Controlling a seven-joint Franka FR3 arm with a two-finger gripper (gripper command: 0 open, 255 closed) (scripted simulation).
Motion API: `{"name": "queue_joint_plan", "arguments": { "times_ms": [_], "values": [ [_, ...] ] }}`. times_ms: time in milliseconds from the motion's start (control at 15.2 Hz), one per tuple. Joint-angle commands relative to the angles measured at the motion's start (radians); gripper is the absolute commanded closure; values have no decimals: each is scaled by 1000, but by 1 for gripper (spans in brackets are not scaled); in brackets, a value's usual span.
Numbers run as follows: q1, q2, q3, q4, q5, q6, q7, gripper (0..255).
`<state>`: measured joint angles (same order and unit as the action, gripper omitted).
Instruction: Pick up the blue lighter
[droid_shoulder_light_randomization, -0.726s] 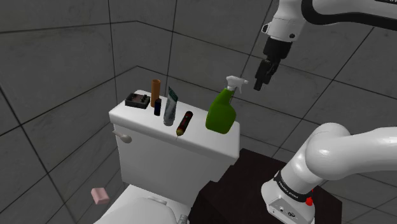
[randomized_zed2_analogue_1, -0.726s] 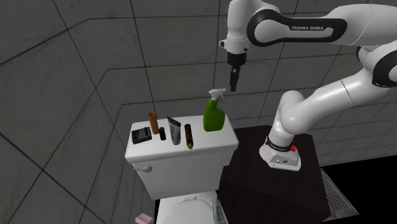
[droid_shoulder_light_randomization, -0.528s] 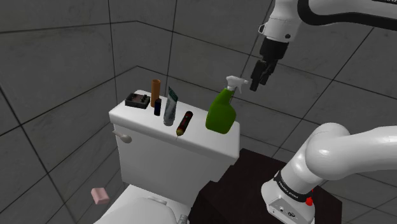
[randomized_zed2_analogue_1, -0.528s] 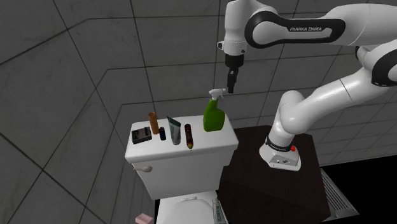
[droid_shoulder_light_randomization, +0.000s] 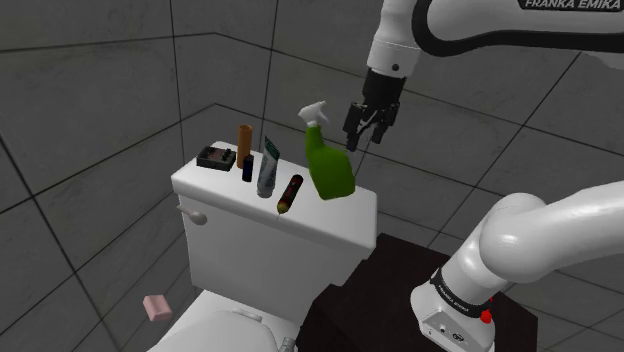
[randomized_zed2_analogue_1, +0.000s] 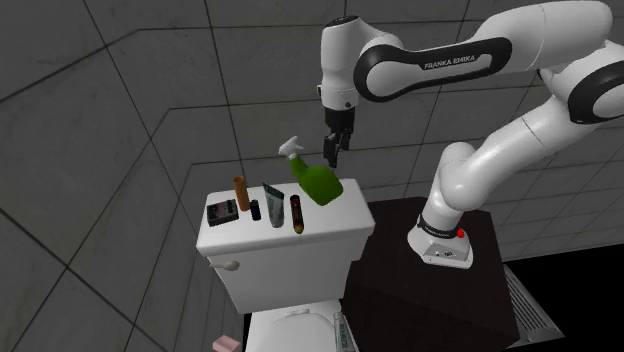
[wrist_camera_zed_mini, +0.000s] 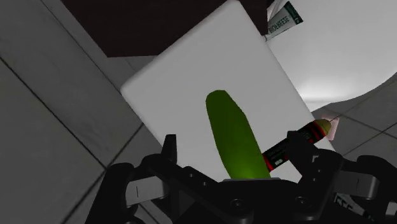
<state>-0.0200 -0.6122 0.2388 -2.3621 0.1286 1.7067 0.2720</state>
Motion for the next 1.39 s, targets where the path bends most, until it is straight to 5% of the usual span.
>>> {"name": "queue_joint_plan", "arguments": {
  "times_ms": [0, 528, 1320],
  "values": [
    [-6, 65, 42, 20, 15, 53, 72, 0],
    [-40, 351, 184, 179, -7, 202, 357, 0],
    [-6, 820, 256, 541, -224, 292, 771, 0]
  ]
}}
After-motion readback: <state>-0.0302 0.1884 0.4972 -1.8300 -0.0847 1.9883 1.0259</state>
